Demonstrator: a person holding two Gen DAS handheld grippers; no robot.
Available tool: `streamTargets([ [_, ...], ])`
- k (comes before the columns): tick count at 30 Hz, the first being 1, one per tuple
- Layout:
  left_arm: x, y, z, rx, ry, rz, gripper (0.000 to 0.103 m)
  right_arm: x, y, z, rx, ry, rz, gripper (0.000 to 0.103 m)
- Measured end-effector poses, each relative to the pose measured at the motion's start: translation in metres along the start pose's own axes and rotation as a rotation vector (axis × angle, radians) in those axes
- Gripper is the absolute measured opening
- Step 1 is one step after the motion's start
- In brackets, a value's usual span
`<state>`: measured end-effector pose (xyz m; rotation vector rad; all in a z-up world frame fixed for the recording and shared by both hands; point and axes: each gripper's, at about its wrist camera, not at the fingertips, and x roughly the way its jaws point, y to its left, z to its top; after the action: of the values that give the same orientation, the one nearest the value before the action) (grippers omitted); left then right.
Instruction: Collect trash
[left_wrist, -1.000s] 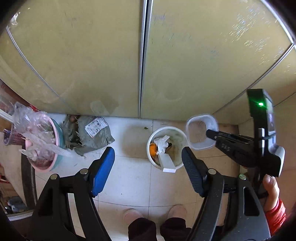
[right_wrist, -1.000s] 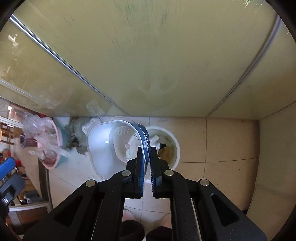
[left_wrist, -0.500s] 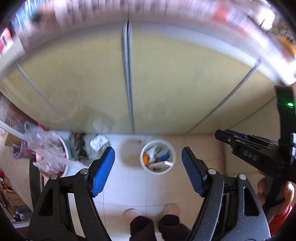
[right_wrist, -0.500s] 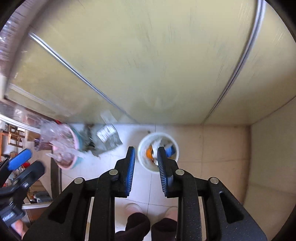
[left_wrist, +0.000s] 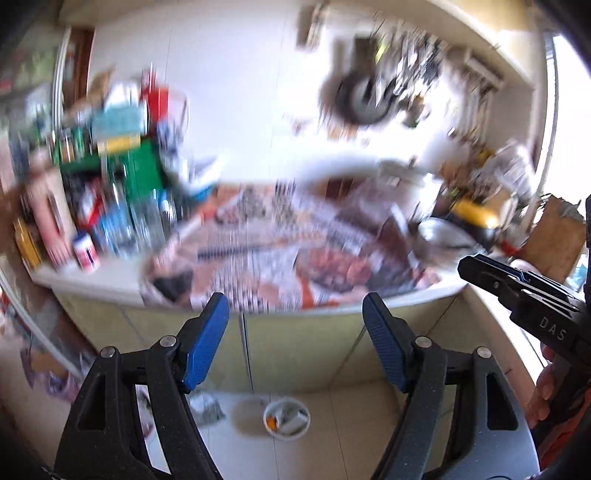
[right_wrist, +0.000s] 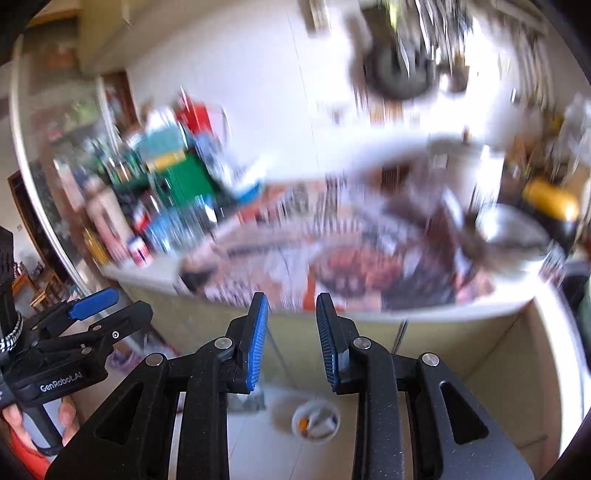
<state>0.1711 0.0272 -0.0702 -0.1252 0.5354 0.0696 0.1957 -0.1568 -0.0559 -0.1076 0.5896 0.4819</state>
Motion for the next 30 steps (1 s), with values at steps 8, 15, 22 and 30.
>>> streamTargets([
  [8, -0.118, 0.008, 0.002, 0.073, -0.119, -0.037, 0.089, -0.086, 0.065, -0.007, -0.015, -0.176, -0.057, 0.058],
  [15, -0.18, 0.025, -0.018, 0.067, -0.159, -0.009, 0.102, -0.125, 0.096, -0.022, -0.023, -0.224, -0.086, 0.103],
  [22, -0.206, 0.024, -0.038, 0.08, -0.163, 0.008, 0.102, -0.14, 0.11, -0.038, -0.04, -0.191, -0.088, 0.103],
  [30, -0.217, 0.018, -0.047, 0.076, -0.156, 0.007, 0.102, -0.148, 0.114, -0.046, -0.036, -0.172, -0.084, 0.103],
])
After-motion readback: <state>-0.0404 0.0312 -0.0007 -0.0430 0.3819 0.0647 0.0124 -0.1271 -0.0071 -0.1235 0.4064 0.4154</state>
